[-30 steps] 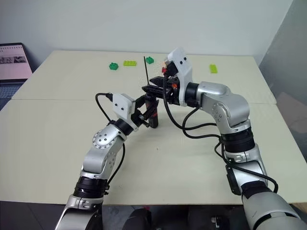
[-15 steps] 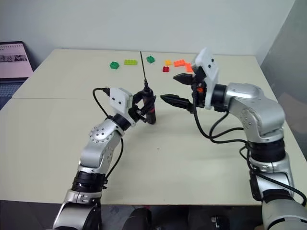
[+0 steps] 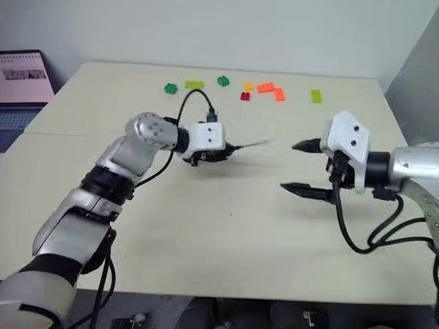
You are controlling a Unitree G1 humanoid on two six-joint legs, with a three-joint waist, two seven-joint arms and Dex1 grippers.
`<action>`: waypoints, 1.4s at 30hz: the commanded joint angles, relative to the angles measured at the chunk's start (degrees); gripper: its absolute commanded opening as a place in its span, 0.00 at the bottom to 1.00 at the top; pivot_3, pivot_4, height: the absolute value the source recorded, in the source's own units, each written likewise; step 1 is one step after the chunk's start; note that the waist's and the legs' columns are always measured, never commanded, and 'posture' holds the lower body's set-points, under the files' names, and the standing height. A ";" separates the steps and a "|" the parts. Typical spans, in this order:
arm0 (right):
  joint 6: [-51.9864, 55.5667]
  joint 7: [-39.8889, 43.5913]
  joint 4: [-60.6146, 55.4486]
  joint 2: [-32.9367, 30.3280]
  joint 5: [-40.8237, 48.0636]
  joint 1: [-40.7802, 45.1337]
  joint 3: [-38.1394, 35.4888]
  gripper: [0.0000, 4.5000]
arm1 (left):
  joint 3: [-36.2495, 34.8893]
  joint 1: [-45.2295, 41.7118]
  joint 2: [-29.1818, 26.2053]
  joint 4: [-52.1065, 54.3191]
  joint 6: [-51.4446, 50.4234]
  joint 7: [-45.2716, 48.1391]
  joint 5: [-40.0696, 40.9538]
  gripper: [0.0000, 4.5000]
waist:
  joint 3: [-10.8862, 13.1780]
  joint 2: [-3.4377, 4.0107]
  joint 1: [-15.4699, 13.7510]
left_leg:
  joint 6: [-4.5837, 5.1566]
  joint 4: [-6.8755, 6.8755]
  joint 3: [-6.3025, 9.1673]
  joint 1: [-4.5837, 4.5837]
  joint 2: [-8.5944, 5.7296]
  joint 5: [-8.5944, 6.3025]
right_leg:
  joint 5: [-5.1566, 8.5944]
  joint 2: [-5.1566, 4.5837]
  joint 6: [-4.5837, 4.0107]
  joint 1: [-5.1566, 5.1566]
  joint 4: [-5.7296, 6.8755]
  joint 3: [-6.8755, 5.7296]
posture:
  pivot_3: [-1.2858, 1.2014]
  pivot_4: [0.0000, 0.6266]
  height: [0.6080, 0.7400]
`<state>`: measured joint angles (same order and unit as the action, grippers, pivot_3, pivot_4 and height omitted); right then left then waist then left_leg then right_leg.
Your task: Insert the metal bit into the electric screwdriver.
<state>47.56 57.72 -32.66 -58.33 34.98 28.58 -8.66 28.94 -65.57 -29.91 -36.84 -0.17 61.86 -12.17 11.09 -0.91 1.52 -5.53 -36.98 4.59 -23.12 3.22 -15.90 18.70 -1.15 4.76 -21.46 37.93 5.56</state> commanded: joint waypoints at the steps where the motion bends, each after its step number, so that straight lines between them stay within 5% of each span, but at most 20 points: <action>1: -2.73 1.31 -2.04 -3.09 -0.96 -3.69 -3.21 0.96 | 2.89 -4.36 4.90 -10.52 5.48 1.34 -4.23 0.37 | 0.00 0.00 -0.07 | 0.02 0.00 0.00 -0.01 -0.04 -0.01 | 0.00 -0.04 0.00 0.02 0.00 0.00 | 0.52 0.24 1.00; 5: -4.20 0.99 -2.40 -4.50 -1.70 -7.69 -4.76 0.96 | 2.62 -5.88 8.95 -17.65 8.26 0.88 -6.14 0.37 | 0.00 -0.01 0.01 | 0.04 0.00 0.00 -0.01 -0.11 -0.02 | 0.00 -0.10 0.00 0.01 -0.04 0.03 | 0.52 0.24 1.00; 7: -4.16 0.35 -2.71 -4.53 -1.38 -8.77 -5.63 0.96 | 2.27 -5.97 10.01 -19.23 8.99 1.92 -6.62 0.52 | 0.00 -0.01 0.19 | 0.04 0.00 0.01 -0.01 -0.13 -0.02 | 0.00 -0.12 0.00 0.01 -0.03 0.05 | 0.52 0.24 1.00; 17: -4.06 0.12 -1.63 -3.99 1.94 -10.30 -12.15 0.96 | -5.32 -4.69 8.09 -11.96 3.54 12.26 0.61 0.99 | 0.01 -0.02 0.15 | 0.13 -0.05 0.03 0.03 -0.13 0.05 | 0.00 -0.12 0.00 0.05 0.19 0.04 | 0.52 0.24 1.00; 24: -6.47 -0.02 0.34 -2.77 2.54 -12.01 -14.73 0.96 | -20.66 -1.22 -1.95 5.29 -14.29 14.51 13.73 1.00 | 0.01 -0.01 0.55 | 0.01 -0.05 0.04 0.11 -0.11 0.15 | 0.00 -0.11 0.01 0.04 0.33 0.03 | 0.52 0.24 1.00; 32: -17.02 2.84 7.61 -1.47 -3.29 -19.73 -16.71 0.96 | -35.07 24.46 -20.84 26.16 -24.61 10.19 18.31 1.00 | 0.00 -0.02 1.33 | -0.04 -0.09 0.05 0.29 -0.10 0.18 | 0.01 -0.12 -0.01 0.02 0.84 0.03 | 0.52 0.24 1.00; 42: -29.02 8.40 18.74 -2.15 -8.27 -17.85 -12.54 0.96 | -44.51 41.36 -27.60 33.81 -29.35 7.13 24.43 1.00 | 0.04 -0.16 0.18 | 0.07 -0.17 0.05 0.45 -0.06 0.38 | -0.01 -0.11 -0.02 0.19 1.05 0.00 | 0.52 0.24 1.00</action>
<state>20.94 65.24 -14.73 -59.60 27.34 9.13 -20.93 -13.91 -24.58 -56.21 -5.04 -28.95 69.43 11.06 11.13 -1.06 1.70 -5.46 -37.15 4.63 -22.67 3.16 -15.52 18.70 -1.26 4.74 -21.29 38.97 5.57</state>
